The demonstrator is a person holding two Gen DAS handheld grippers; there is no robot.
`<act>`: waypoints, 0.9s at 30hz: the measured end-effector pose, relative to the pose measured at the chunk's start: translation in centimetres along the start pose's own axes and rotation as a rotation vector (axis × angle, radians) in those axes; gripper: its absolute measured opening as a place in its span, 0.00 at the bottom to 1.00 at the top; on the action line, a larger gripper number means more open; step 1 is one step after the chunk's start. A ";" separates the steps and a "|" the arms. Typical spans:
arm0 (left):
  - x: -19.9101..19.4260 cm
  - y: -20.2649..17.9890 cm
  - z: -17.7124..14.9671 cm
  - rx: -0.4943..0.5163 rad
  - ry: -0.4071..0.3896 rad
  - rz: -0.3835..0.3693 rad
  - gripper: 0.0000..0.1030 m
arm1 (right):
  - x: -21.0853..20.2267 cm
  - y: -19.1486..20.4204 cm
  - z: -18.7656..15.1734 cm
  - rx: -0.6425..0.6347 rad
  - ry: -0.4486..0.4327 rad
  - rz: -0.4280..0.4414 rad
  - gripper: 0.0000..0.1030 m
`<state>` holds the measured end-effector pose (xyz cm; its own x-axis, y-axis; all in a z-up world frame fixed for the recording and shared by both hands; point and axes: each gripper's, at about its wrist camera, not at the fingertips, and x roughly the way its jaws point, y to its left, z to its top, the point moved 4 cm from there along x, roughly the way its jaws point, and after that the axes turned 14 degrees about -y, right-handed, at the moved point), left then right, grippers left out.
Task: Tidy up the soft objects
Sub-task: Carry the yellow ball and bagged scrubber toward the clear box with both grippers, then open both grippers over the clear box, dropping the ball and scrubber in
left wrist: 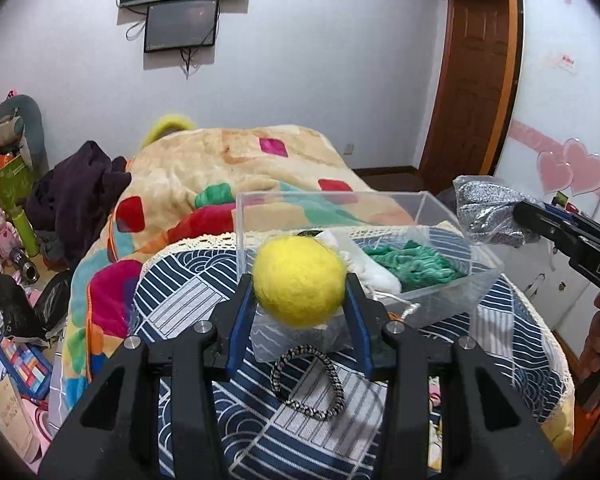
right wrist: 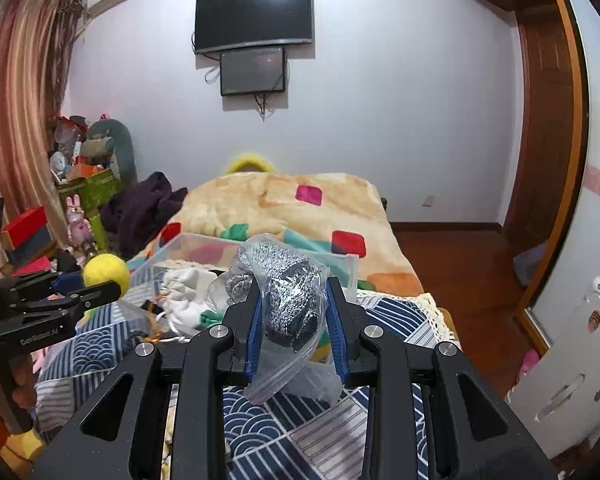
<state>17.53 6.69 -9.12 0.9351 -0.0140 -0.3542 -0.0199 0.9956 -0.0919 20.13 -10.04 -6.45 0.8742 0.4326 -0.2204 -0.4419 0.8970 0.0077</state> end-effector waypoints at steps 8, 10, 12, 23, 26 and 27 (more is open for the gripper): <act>3.5 -0.7 -0.8 0.061 0.040 0.027 0.42 | 2.6 0.9 -1.7 0.008 0.086 0.031 0.26; 4.0 -0.8 -0.9 0.077 0.046 0.034 0.42 | 3.1 1.4 -2.1 -0.008 0.103 0.035 0.26; 4.4 -0.8 -0.8 0.077 0.050 0.032 0.42 | 3.5 1.7 -2.4 -0.030 0.117 0.036 0.26; 5.2 -0.7 -0.7 0.067 0.070 0.018 0.42 | 5.5 1.6 -3.3 -0.051 0.193 0.041 0.26; 5.1 -0.7 -0.7 0.064 0.075 0.011 0.45 | 5.4 1.3 -3.6 -0.040 0.208 0.041 0.27; 5.0 -0.8 -0.7 0.062 0.077 0.009 0.46 | 5.3 1.2 -3.7 -0.038 0.212 0.039 0.28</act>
<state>21.99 5.80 -11.46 0.9051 -0.0101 -0.4250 -0.0035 0.9995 -0.0313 23.53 -6.99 -11.21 0.7963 0.4348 -0.4205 -0.4854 0.8741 -0.0153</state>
